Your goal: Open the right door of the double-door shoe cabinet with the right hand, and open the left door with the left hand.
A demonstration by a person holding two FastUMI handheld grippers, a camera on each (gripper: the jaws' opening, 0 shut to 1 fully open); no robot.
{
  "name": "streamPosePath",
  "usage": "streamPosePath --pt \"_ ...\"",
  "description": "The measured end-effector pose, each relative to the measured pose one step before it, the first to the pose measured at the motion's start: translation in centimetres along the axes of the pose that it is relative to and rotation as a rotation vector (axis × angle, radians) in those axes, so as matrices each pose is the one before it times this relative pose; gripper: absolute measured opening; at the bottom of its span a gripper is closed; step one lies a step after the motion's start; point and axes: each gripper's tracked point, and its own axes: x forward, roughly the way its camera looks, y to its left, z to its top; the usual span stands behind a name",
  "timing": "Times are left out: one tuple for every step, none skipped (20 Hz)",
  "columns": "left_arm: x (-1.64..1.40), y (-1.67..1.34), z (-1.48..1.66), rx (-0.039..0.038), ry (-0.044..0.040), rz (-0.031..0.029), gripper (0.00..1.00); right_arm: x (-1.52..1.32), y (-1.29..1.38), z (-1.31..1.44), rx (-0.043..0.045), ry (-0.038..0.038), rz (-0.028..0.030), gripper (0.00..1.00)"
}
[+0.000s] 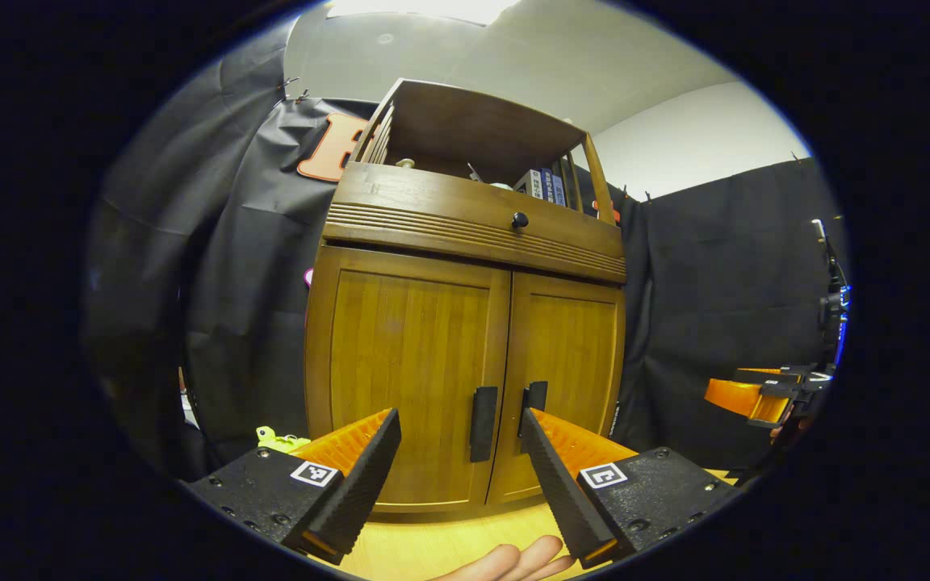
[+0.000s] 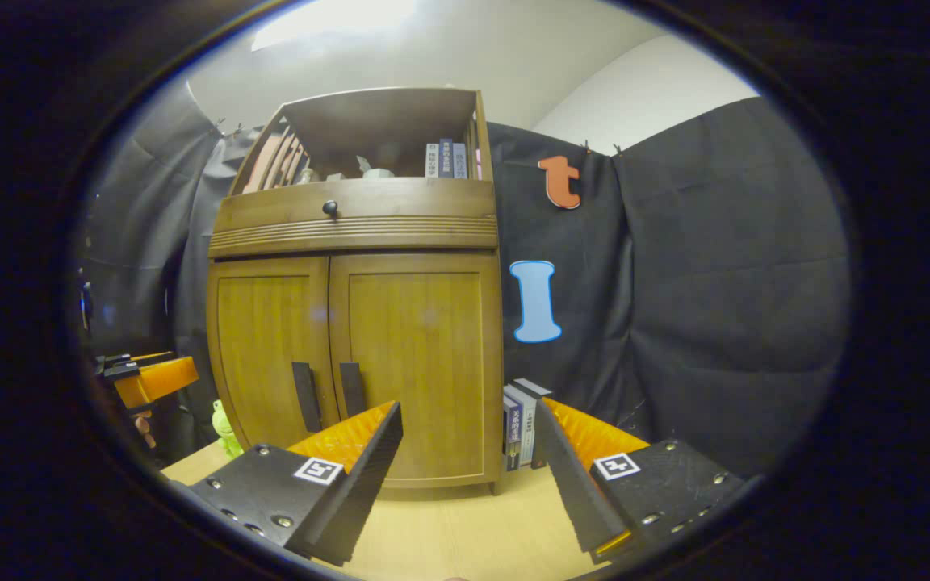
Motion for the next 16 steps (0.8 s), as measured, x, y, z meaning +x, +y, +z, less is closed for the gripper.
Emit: streamPosePath --pt "0.029 0.021 -0.057 0.00101 0.00097 -0.00233 0.87 0.496 0.128 0.084 -0.00617 0.00433 0.00242 0.95" --pt "0.071 0.033 0.027 -0.00323 0.00264 0.00014 0.87 0.667 0.178 0.05 -0.00913 0.00498 0.0057 0.95" --pt "0.01 0.072 -0.087 -0.00705 0.00293 -0.00096 0.87 0.745 0.191 0.092 -0.00936 0.00073 0.00464 0.95" --pt "0.117 0.076 0.01 -0.00869 0.00288 -0.0012 0.87 0.817 0.163 0.161 -0.00811 0.00067 0.00222 0.97" --pt "-0.039 0.103 -0.063 -0.00633 0.00346 0.00104 0.87 0.891 0.317 0.155 -0.00639 -0.00403 0.00987 0.97" --pt "0.096 0.164 -0.032 -0.00226 0.00249 0.00484 0.87 0.898 0.46 0.228 -0.00565 -0.00583 0.00781 0.98" --pt "0.112 0.278 0.018 -0.00054 0.00137 0.0048 0.87 1.004 0.403 0.049 -0.00155 -0.00741 0.0002 0.97" --pt "0.162 0.176 0.092 -0.00008 -0.00001 0.00431 0.87 1.049 0.52 -0.038 -0.00108 -0.00437 0.00521 0.97" --pt "0.114 0.163 -0.132 0.00006 0.00085 0.00235 0.87 1.2 0.623 -0.357 -0.00068 0.002 0.00635 0.97" --pt "0.142 -0.04 -0.083 0.00148 0.0036 -0.00168 0.87 1.247 0.421 -0.267 0.00297 0.0004 0.00107 0.98" --pt "0.078 0.09 -0.134 0.00151 0.00389 -0.00132 0.87 1.279 0.339 -0.211 0.00701 0.00058 0.00129 0.95" --pt "0.12 0.062 -0.008 -0.00208 0.0028 0.00261 0.87 1.593 0.748 -0.329 0.01165 0.00424 0.00554 0.97" --pt "0.112 0.052 -0.157 -0.0075 0.00439 0.0082 0.87 1.131 0.369 -0.464 0.01349 0.00301 0.00135 0.95" --pt "0.077 0.008 -0.109 -0.00741 0.00443 0.00677 0.93 1.259 0.929 -0.51 0.01158 0.00591 0.02521 0.95" --pt "0.212 -0.066 -0.208 -0.00194 0.00699 0.0031 0.93 1.334 1.342 -0.575 0.00772 0.00219 0.03773 0.97" --pt "0.154 -0.207 -0.171 0.00349 0.00721 -0.00133 0.93 1.338 1.371 -0.537 0.00849 0.00216 0.02843 0.97"
